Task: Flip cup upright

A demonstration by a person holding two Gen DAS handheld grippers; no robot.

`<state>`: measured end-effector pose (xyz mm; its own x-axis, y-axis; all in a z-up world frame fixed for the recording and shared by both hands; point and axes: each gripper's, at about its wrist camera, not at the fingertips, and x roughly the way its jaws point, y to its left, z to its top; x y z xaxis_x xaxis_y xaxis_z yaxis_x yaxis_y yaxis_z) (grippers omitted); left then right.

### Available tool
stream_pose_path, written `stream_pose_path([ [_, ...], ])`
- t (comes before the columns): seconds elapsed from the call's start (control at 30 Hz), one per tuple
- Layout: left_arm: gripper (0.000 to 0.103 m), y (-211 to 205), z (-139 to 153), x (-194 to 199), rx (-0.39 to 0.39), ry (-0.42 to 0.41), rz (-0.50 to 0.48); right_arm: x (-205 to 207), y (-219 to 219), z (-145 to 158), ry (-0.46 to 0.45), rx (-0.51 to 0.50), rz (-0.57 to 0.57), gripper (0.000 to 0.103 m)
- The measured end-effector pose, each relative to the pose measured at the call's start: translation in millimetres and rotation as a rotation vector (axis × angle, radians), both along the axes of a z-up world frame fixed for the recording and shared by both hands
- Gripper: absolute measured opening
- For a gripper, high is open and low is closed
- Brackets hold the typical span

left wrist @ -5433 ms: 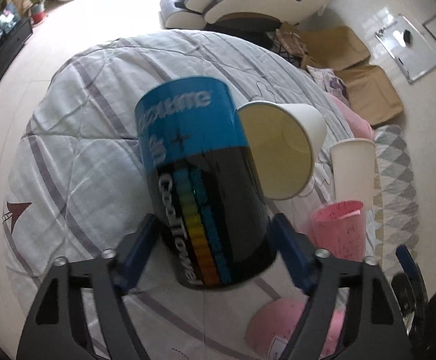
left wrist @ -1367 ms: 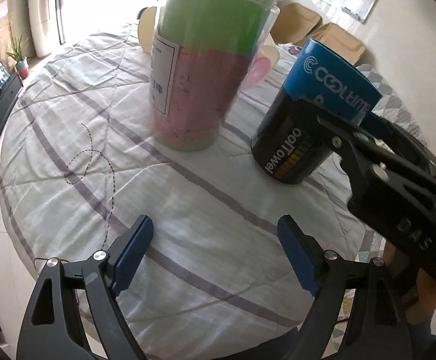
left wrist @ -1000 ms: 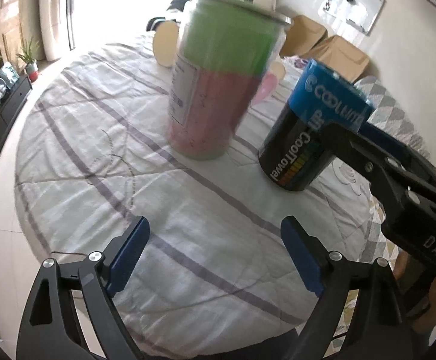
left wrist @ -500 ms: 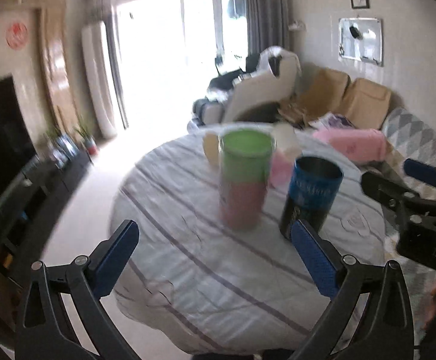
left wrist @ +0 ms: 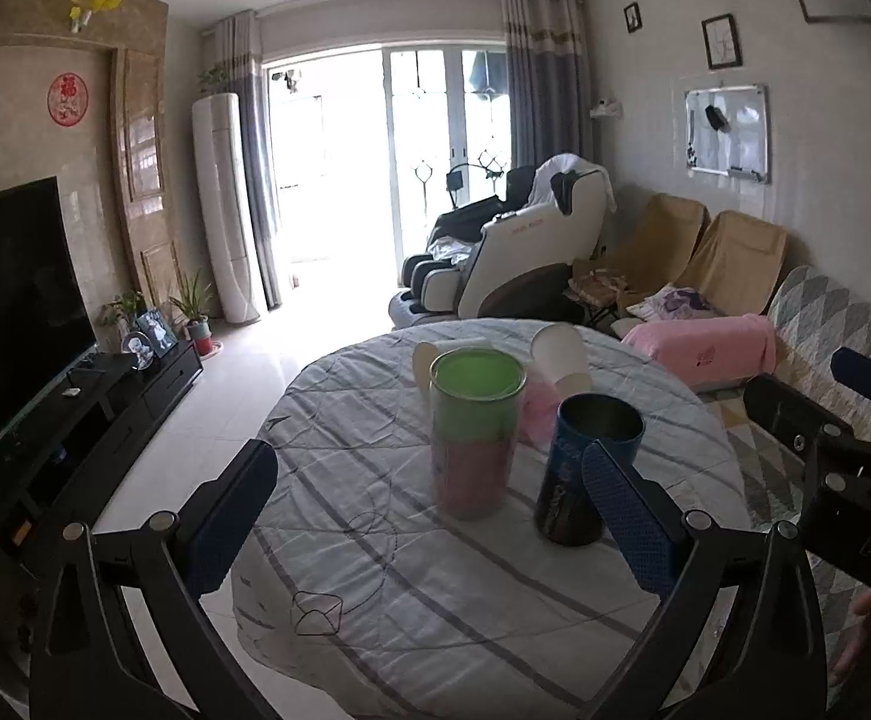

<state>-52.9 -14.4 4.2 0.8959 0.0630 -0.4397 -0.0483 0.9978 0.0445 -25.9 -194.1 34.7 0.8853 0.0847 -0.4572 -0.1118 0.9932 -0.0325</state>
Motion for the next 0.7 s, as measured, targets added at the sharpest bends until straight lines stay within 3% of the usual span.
stream_pose_path([
  [0.7, 0.103, -11.8, 9.2, 0.3, -0.007, -0.019, -0.034, -3.7, -12.3, 10.5, -0.033, 0.02, -0.011, 0.089],
])
